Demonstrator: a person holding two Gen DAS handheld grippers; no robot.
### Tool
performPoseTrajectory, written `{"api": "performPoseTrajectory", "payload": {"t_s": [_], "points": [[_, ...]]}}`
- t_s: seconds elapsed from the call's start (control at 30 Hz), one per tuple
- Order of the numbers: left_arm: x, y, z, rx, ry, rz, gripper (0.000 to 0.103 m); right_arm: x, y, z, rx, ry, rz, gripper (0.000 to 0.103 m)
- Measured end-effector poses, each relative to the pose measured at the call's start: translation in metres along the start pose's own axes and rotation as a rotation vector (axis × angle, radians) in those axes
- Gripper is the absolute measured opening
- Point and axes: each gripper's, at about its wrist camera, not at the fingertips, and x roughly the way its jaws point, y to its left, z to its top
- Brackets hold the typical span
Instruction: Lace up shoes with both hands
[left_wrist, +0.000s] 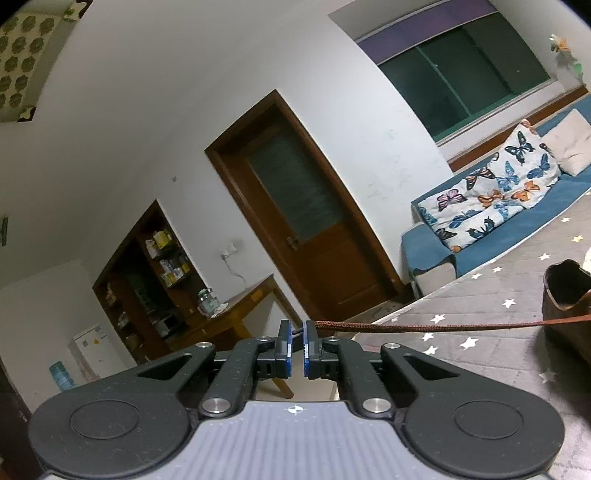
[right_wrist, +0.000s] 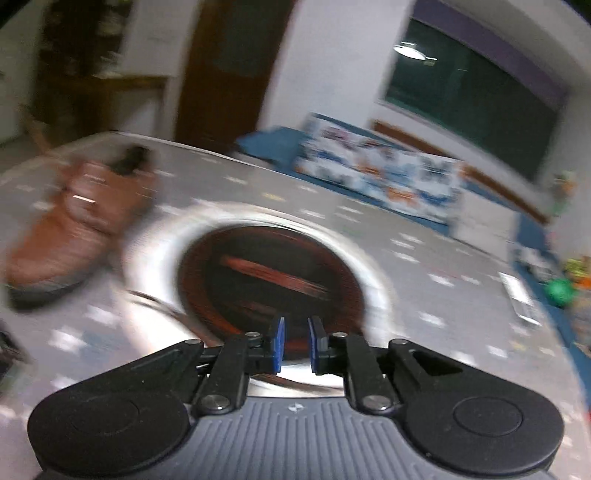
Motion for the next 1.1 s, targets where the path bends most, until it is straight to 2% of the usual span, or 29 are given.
{"api": "performPoseTrajectory", "payload": {"t_s": [0.2, 0.4, 0.47, 0.63, 0.77, 0.97, 1.0, 1.07, 1.1], "points": [[-0.002, 0.001, -0.001, -0.001, -0.004, 0.004, 0.006, 0.002, 0.062, 0.031, -0.016, -0.068, 0.266, 0.015], [-0.004, 0.005, -0.001, -0.009, -0.011, -0.003, 0.006, 0.017, 0.1, 0.053, 0.045, -0.11, 0.369, 0.015], [-0.004, 0.006, -0.001, -0.01, -0.013, -0.005, 0.006, 0.022, 0.109, 0.055, 0.067, -0.116, 0.367, 0.015], [-0.003, 0.009, -0.001, -0.021, -0.014, -0.01, 0.006, 0.03, 0.125, 0.055, 0.092, -0.144, 0.294, 0.014], [-0.001, 0.008, -0.002, -0.022, -0.009, -0.014, 0.006, 0.042, 0.129, 0.053, 0.148, -0.122, 0.274, 0.01], [0.0, 0.009, 0.0, -0.032, -0.004, -0.009, 0.006, 0.039, 0.133, 0.051, 0.173, -0.133, 0.231, 0.01], [0.0, 0.009, 0.0, -0.029, -0.005, 0.008, 0.001, 0.039, 0.132, 0.05, 0.182, -0.133, 0.228, 0.01], [0.002, 0.01, 0.0, -0.004, -0.012, 0.084, 0.001, 0.038, 0.132, 0.048, 0.197, -0.138, 0.211, 0.009], [0.004, 0.015, 0.0, -0.022, -0.003, 0.089, 0.001, 0.037, 0.131, 0.048, 0.203, -0.142, 0.202, 0.009]]}}
